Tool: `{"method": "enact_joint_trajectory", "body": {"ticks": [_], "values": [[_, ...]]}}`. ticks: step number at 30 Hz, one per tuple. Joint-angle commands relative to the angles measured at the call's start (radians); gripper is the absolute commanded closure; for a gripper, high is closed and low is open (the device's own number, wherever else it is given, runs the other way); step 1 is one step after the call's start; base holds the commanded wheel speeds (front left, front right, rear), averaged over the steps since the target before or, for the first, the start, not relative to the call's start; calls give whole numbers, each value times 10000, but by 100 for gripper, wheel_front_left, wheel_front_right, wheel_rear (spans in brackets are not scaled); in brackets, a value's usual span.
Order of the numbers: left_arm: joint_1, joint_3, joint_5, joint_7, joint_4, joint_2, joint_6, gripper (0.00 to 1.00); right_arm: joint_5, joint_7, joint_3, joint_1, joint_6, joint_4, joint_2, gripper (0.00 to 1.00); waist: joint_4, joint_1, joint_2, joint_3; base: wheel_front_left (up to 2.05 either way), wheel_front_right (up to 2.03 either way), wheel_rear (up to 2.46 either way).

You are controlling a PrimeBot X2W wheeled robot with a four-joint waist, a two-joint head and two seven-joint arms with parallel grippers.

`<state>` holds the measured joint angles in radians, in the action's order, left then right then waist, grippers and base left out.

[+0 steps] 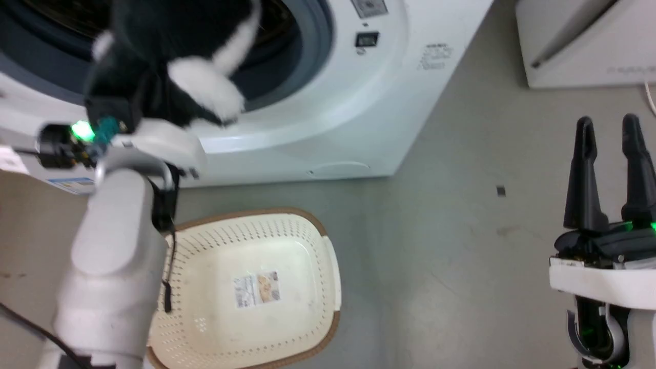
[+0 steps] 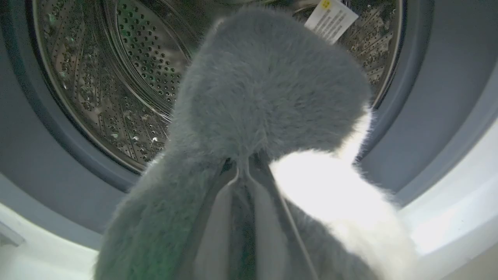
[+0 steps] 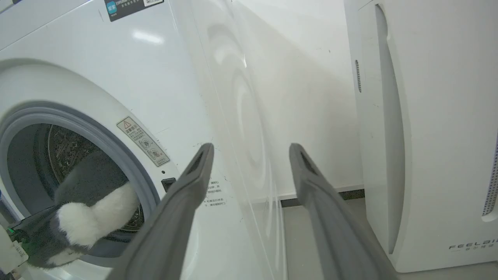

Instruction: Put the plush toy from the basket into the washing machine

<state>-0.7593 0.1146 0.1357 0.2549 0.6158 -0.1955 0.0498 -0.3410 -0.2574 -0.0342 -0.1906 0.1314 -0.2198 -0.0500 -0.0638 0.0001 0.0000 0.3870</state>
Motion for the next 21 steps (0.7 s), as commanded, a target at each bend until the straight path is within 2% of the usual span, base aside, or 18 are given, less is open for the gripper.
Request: {"method": "enact_joint_trajectory", "body": {"ticks": [1,8,21], "values": [[-369,-71,-118,68,10,-80,0,100,-58,-44,-2,-207,-7,-65,-2,0,-396,-1,0,509,0,0,0],[-1789,-221,-409,68,299,-354,15,100,-190,-44,18,-741,-7,-197,-2,0,-827,-1,0,1602,0,0,0],[-4706,-626,-613,68,1216,-1380,8,100,-622,-44,268,-1434,-7,-323,-2,0,-1599,-1,0,3285,0,0,0]]}}
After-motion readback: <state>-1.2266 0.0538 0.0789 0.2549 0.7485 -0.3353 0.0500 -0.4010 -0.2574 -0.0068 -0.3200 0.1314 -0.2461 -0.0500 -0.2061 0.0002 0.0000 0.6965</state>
